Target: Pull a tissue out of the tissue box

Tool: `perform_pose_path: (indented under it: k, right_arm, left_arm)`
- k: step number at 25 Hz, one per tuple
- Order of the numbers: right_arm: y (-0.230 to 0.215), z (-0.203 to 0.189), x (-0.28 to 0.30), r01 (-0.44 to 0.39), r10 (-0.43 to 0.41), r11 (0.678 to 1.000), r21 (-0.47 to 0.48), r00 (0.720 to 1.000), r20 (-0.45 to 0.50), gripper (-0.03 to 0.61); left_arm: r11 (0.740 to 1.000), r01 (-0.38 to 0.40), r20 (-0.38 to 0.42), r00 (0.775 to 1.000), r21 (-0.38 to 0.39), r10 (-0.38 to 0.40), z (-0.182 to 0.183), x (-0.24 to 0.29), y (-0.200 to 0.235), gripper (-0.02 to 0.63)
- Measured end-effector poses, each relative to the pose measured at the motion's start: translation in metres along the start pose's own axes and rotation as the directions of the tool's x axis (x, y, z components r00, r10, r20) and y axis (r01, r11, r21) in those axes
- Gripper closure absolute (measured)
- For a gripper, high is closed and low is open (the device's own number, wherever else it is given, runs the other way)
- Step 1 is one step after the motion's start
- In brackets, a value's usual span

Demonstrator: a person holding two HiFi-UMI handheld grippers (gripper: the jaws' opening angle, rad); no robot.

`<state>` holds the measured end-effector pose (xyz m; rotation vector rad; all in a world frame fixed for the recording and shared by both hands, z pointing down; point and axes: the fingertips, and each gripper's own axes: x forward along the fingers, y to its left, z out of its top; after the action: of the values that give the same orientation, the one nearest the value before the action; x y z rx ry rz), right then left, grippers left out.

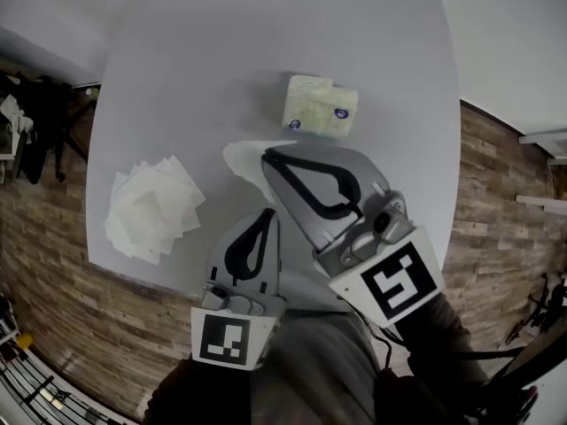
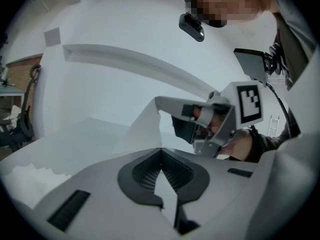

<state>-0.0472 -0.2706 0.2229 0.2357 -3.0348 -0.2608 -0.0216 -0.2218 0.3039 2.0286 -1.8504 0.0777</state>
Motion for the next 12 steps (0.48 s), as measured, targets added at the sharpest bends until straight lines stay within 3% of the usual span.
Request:
perform_pose_path:
  k: [4,9,12]
  right_arm:
    - [0.039,-0.01,0.086,-0.011,0.019,0.997,0.074,0.994,-0.109,0.575]
    - [0.088,0.013,0.162,0.038,-0.036,0.998,0.05,0.999,-0.039,0.575]
    - [0.133,0.005,0.181,0.034,-0.033,0.999,0.028,0.999,-0.023,0.575]
  left_arm:
    - [0.998,-0.058,0.049,0.997,-0.006,0.059,0.02,-0.068,0.059,0.612]
    - [0.992,-0.123,0.101,0.988,0.031,0.119,0.036,-0.139,0.126,0.612]
    - [0.987,-0.158,0.102,0.983,0.028,0.154,0.033,-0.175,0.156,0.612]
